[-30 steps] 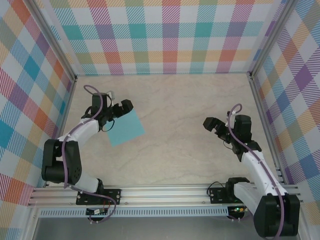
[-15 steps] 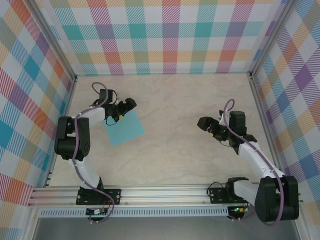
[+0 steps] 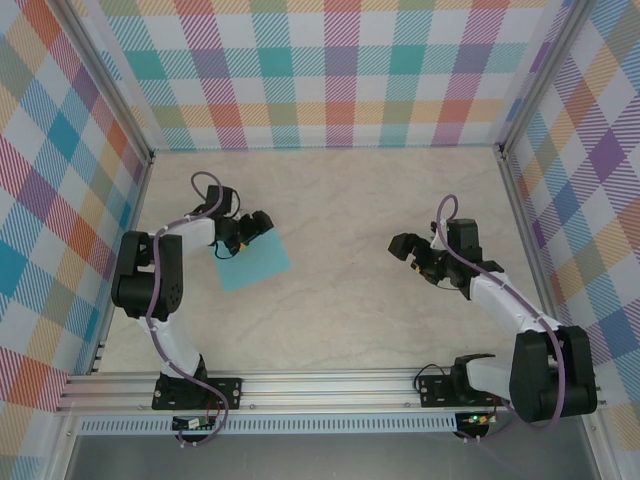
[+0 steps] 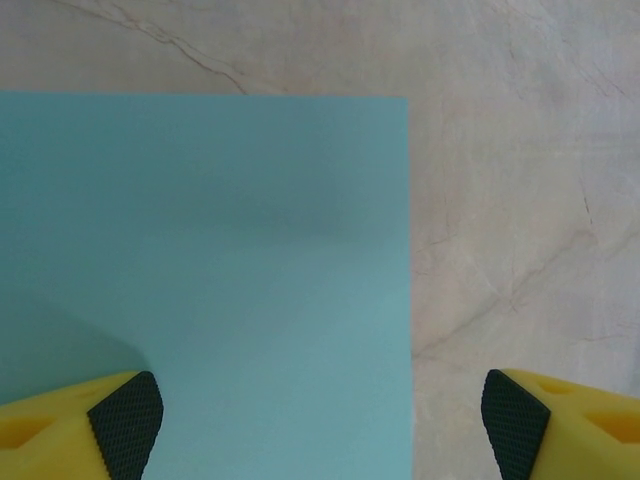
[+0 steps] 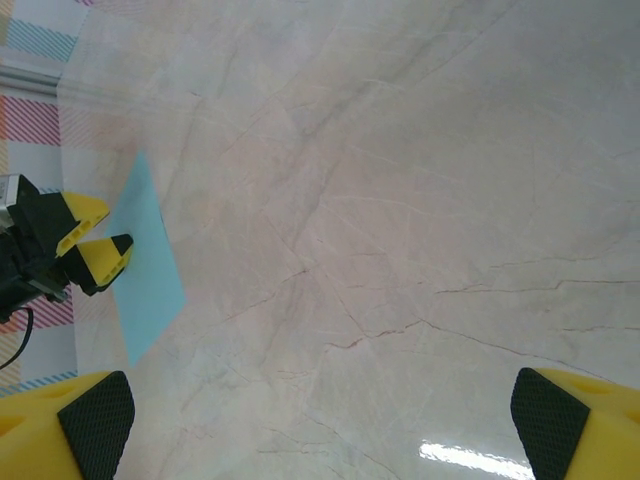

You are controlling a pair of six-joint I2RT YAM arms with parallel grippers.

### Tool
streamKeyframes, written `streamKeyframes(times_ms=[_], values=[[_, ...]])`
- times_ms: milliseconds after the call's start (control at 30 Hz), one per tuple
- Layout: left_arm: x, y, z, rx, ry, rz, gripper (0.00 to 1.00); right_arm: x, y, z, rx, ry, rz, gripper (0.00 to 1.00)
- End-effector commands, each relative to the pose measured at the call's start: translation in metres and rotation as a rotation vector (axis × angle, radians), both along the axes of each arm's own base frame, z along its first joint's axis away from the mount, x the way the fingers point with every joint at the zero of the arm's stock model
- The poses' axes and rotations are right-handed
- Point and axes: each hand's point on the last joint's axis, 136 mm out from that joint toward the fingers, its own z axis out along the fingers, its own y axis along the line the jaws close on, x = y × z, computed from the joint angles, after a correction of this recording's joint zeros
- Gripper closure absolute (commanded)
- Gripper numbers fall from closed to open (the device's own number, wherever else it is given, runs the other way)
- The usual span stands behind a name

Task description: Fold a paper plane with a square sheet of paper (pick it up from the middle)

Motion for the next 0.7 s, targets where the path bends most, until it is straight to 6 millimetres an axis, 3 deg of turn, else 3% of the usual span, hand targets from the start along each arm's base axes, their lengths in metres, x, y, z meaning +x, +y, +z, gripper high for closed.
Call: streamKeyframes(times_ms=[0, 133, 267, 433, 533, 667], values=[[-0.042, -0.031, -0.042, -0.018, 0.139, -0.061, 0.13, 0.0, -0.004, 0.002, -0.019, 0.026, -0.031, 0.0], [-0.054, -0.07, -0.049, -0.049, 0.139, -0.113, 0.13, -0.004, -0.006, -0.003, -0.034, 0.05, -0.037, 0.0], [-0.06, -0.116, -0.042, -0.079, 0.107, -0.173, 0.13, -0.009, -0.009, -0.005, -0.046, 0.065, -0.044, 0.0], [-0.061, -0.157, -0.027, -0.112, 0.052, -0.228, 0.13, -0.017, -0.005, -0.001, -0.034, 0.062, -0.024, 0.0], [-0.061, -0.162, -0.001, -0.088, -0.01, -0.262, 0.13, -0.02, 0.007, 0.01, -0.001, 0.036, 0.032, 0.0], [-0.063, -0.14, 0.044, 0.021, -0.129, -0.266, 0.07, -0.021, 0.026, 0.024, -0.007, -0.001, 0.088, 0.0]])
